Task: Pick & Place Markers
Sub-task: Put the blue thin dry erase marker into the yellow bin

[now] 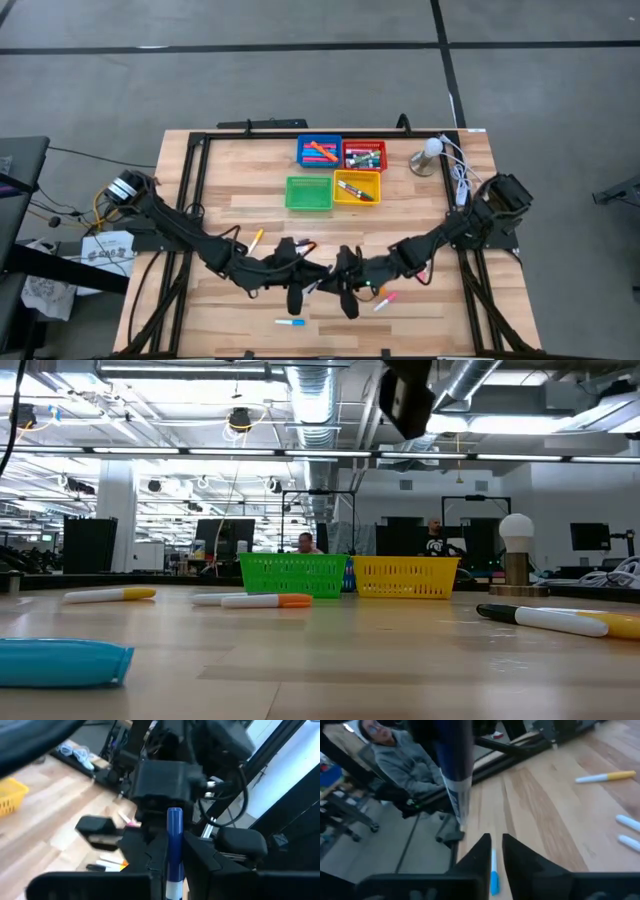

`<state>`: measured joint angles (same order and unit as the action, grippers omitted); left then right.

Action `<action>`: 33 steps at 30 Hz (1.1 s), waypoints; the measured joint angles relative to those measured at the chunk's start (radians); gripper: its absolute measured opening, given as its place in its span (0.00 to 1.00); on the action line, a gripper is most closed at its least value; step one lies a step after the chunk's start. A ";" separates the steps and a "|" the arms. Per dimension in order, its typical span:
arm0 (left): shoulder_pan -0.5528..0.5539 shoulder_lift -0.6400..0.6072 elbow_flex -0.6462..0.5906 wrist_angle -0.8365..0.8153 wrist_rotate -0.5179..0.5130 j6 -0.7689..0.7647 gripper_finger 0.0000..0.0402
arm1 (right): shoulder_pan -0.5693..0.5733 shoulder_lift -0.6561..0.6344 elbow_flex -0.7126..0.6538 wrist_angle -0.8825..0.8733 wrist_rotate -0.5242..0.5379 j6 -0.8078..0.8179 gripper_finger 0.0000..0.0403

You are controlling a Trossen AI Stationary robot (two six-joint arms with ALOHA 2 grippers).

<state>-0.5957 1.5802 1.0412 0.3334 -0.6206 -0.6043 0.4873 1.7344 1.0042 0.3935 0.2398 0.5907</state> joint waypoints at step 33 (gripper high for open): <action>-0.014 -0.056 -0.013 0.006 -0.020 0.061 0.11 | -0.047 0.000 0.001 0.352 -0.033 -0.182 0.43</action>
<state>-0.6100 1.5246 1.0287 0.3389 -0.6407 -0.5435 0.4408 1.7344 1.0050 0.7457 0.2067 0.4091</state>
